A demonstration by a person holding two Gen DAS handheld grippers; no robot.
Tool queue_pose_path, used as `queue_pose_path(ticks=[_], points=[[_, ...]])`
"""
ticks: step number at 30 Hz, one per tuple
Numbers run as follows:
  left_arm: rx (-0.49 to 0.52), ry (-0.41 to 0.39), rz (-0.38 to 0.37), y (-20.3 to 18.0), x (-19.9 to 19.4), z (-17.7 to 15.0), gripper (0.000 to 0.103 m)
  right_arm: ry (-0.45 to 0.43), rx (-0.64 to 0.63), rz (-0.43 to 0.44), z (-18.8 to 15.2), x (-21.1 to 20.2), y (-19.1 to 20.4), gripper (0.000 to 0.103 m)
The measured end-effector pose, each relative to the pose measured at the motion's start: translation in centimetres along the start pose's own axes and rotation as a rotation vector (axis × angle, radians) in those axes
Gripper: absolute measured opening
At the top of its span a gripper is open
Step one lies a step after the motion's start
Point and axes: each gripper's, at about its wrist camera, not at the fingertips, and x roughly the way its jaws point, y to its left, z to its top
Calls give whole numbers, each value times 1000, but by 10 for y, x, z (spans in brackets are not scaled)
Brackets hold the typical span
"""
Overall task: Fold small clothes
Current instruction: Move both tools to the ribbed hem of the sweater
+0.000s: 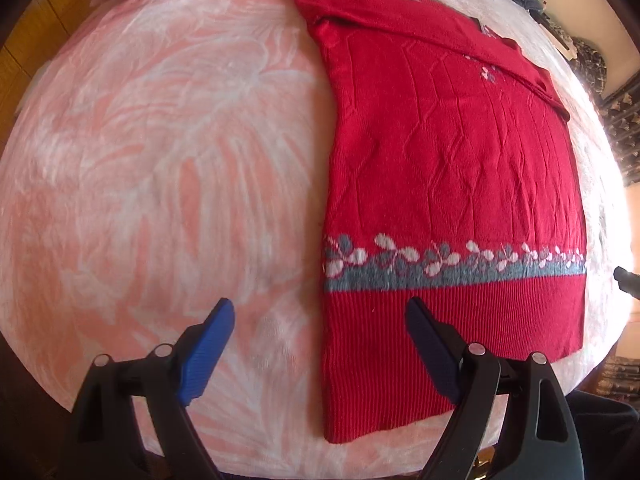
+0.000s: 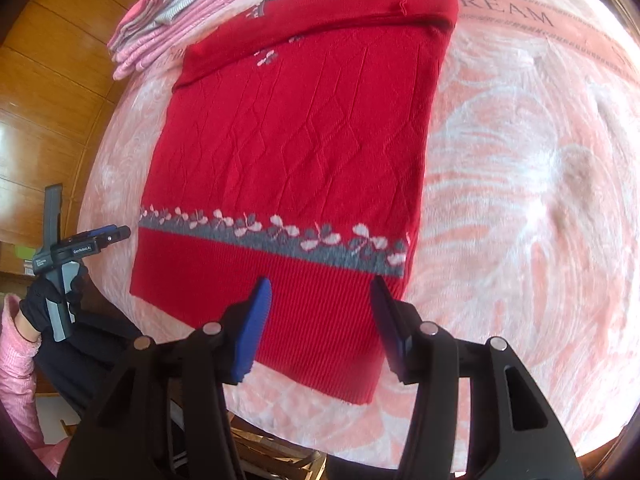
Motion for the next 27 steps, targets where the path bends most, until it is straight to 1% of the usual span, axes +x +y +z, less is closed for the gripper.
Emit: queue_pose_path(ticks=[5, 9, 14, 17, 19, 22, 23, 24, 25, 26, 27], points=[[-6, 56, -3, 1, 13, -28, 87, 66, 36, -45, -33, 15, -14, 52], [12, 80, 29, 3, 26, -42, 87, 121, 94, -52, -52, 26, -33, 52], [26, 71, 15, 5, 30, -48, 87, 146, 117, -43, -60, 31, -40, 52], [38, 78, 7, 4, 28, -48, 87, 163, 101, -49, -62, 35, -39, 52], [66, 76, 11, -10, 31, -53, 87, 177, 86, -52, -64, 40, -36, 52], [85, 68, 18, -9, 33, -54, 87, 207, 69, -69, -69, 51, -34, 53], [85, 64, 16, -8, 33, -55, 87, 210, 59, -78, -70, 53, -33, 52], [85, 61, 14, -8, 33, -55, 86, 208, 43, -92, -70, 54, -29, 49], [81, 60, 9, -8, 32, -56, 84, 205, 28, -100, -71, 53, -26, 46], [76, 61, 0, -10, 31, -57, 81, 200, 17, -98, -71, 53, -24, 41], [73, 61, -16, -11, 30, -58, 80, 195, 15, -91, -72, 52, -23, 35]])
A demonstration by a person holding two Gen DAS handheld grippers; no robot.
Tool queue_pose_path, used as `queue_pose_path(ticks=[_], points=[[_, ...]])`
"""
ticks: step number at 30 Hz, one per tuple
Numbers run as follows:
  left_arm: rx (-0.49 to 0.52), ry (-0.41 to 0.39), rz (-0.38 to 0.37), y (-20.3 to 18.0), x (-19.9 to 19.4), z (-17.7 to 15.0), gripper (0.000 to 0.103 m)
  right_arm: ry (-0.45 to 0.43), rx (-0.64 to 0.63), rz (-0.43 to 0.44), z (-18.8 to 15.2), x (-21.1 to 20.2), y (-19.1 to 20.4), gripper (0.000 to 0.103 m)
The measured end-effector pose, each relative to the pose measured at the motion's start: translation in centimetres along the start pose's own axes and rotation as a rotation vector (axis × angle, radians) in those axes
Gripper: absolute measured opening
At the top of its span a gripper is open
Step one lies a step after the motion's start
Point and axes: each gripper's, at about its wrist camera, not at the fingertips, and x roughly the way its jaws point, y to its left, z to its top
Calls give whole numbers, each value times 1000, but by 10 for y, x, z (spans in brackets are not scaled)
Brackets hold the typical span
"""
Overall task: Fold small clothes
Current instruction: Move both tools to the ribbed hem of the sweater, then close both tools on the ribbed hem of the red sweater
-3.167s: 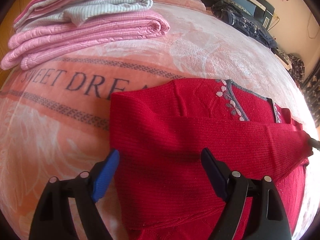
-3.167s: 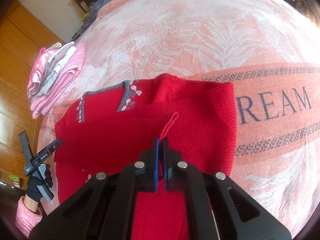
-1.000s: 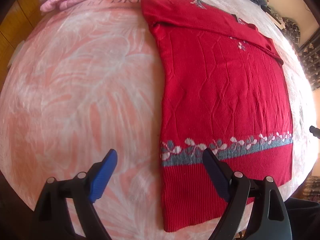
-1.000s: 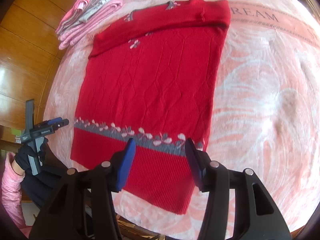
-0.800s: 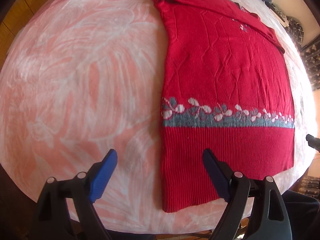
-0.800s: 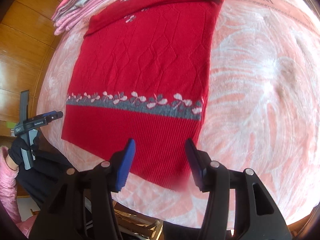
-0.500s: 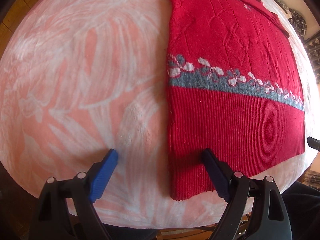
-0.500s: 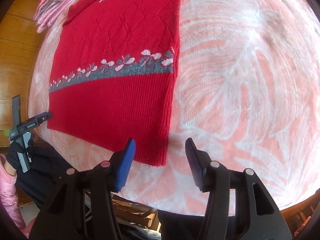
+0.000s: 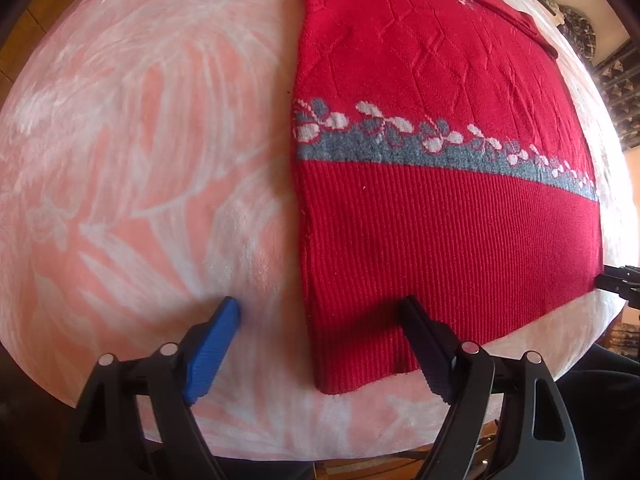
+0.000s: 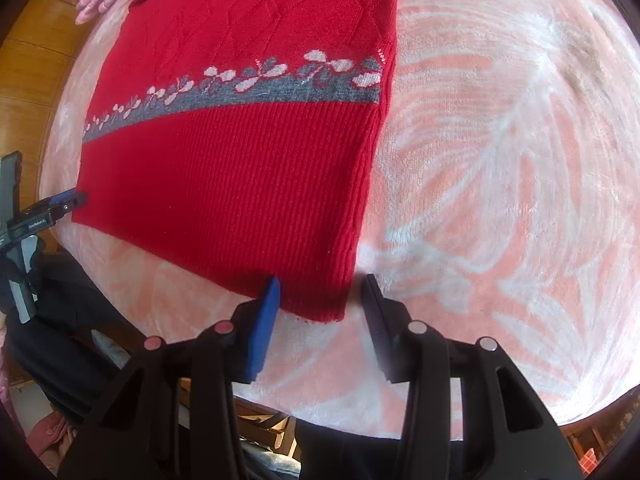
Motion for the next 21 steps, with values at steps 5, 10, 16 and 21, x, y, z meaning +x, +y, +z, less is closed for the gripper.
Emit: queue_pose_path(ticks=[5, 10, 16, 21], points=[[-6, 13, -29, -3, -4, -4, 67, -8, 17, 35, 1, -3, -1, 13], [-21, 21, -81, -9, -7, -8, 47, -17, 13, 56, 5, -6, -2, 9], [-49, 30, -182, -11, -8, -5, 14, -57, 13, 94, 8, -18, -11, 9], [-73, 25, -220, -4, -9, -3, 9, -80, 38, 134, 9, -24, -14, 9]])
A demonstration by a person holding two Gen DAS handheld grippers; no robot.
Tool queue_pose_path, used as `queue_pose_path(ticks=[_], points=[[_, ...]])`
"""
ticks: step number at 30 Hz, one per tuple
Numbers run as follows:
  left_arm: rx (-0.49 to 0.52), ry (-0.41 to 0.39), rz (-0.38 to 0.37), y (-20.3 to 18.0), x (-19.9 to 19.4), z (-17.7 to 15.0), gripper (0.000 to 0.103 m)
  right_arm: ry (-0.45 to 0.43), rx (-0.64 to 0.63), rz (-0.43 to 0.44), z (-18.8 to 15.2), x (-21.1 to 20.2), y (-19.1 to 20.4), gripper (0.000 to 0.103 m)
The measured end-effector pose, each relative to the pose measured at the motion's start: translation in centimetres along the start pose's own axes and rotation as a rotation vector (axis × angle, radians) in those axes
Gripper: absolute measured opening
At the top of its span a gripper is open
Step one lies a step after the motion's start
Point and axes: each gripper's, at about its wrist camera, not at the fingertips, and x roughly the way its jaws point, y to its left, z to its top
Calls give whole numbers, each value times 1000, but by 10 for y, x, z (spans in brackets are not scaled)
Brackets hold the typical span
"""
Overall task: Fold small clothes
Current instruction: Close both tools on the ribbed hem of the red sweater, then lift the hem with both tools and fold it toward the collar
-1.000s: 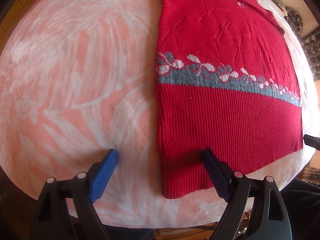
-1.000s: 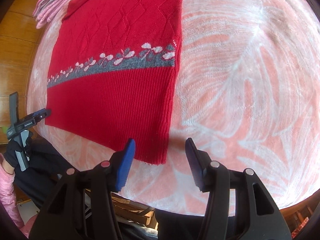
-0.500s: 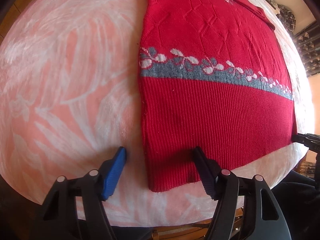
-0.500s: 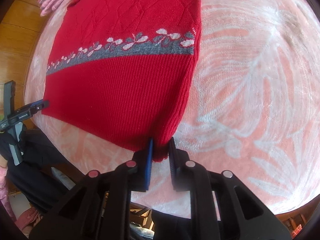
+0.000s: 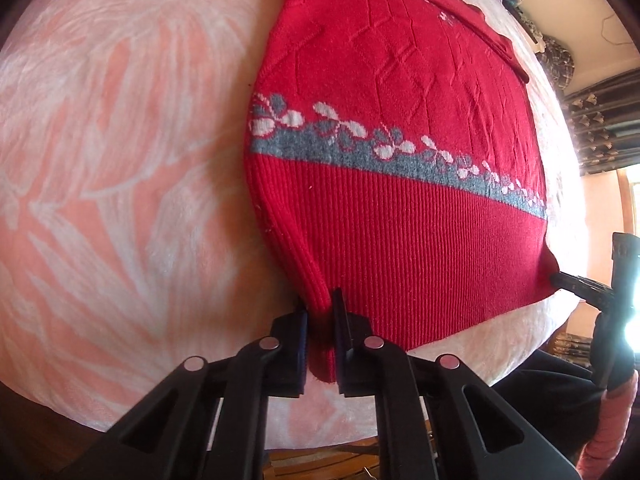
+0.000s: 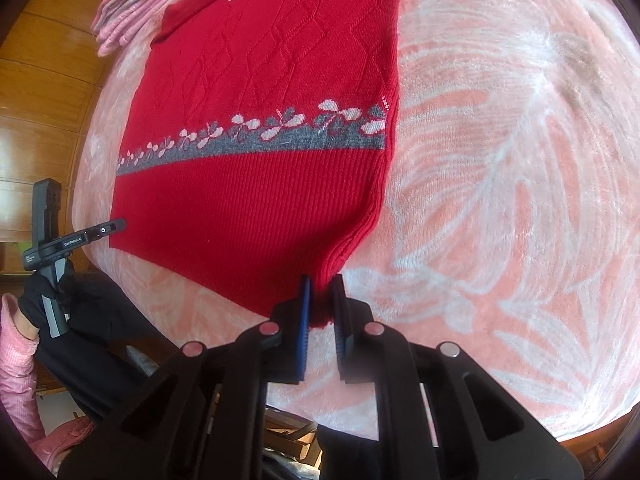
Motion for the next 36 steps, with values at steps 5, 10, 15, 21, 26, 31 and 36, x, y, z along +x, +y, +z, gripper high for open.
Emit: queue_pose_path(ticks=[5, 10, 15, 21, 26, 31, 36], points=[[-10, -38, -53, -1, -10, 3, 9, -29, 16, 39, 1, -8, 1, 8], [-3, -118, -124, -15, -33, 13, 9, -93, 41, 98, 5, -27, 3, 8], [-17, -164, -156, -21, -47, 25, 9, -132, 64, 121, 10, -46, 0, 6], [-30, -220, -180, -23, -62, 38, 9, -184, 54, 117, 21, -69, 0, 3], [-42, -203, -166, -16, -57, 38, 9, -157, 92, 107, 19, -61, -10, 8], [-27, -168, -133, -17, -45, 33, 9, -14, 163, 68, 10, -20, -21, 50], [-14, -147, -111, -17, -37, 30, 9, 82, 151, 39, 3, 13, -20, 44]])
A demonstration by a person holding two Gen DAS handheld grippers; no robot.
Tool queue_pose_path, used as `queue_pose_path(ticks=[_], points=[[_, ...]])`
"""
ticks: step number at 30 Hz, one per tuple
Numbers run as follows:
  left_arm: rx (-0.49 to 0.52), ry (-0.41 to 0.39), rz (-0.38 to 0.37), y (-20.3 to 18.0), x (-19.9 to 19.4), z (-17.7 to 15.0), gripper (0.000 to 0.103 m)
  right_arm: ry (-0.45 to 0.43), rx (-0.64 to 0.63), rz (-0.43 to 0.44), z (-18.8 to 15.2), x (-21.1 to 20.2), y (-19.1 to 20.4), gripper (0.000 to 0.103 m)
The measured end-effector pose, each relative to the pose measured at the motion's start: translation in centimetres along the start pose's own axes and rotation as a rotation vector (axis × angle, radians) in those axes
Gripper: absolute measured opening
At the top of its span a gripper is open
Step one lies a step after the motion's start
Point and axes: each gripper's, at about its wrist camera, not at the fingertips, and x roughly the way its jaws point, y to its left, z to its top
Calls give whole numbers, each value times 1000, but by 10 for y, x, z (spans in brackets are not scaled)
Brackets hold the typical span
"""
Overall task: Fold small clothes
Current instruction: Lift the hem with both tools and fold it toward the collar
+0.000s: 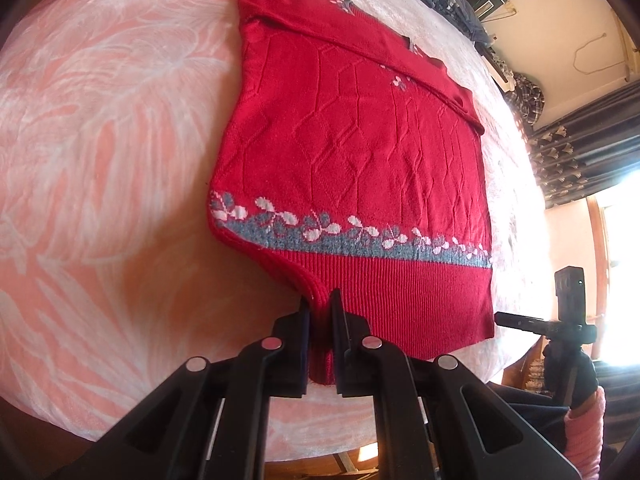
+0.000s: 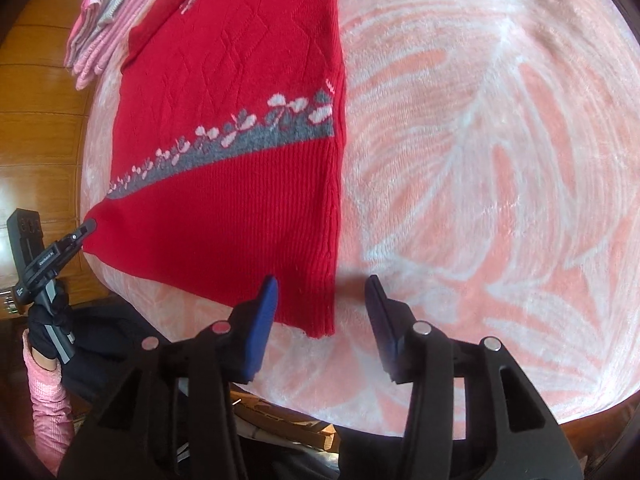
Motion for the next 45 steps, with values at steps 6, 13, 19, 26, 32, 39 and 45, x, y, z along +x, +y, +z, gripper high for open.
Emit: queue_pose_path(ticks=[6, 13, 19, 26, 32, 39, 45], points=[[1, 10, 4, 2, 2, -2, 9, 4, -60, 0, -2, 11, 13, 4], [-10, -6, -14, 2, -5, 2, 9, -64, -80, 96, -1, -12, 26, 5], [-15, -53, -48, -3, -21, 12, 9, -164, -65, 178, 3, -49, 29, 5], [-30, -117, -89, -11, -41, 26, 9, -254, -31, 231, 14, -83, 24, 4], [-59, -182, -107, -17, -57, 46, 9, -342, -7, 275, 30, -120, 23, 4], [-19, -310, -104, -39, -81, 88, 9, -434, -9, 282, 59, -160, 37, 4], [-45, -366, -122, -46, -84, 119, 9, -479, 5, 268, 92, -178, 43, 4]])
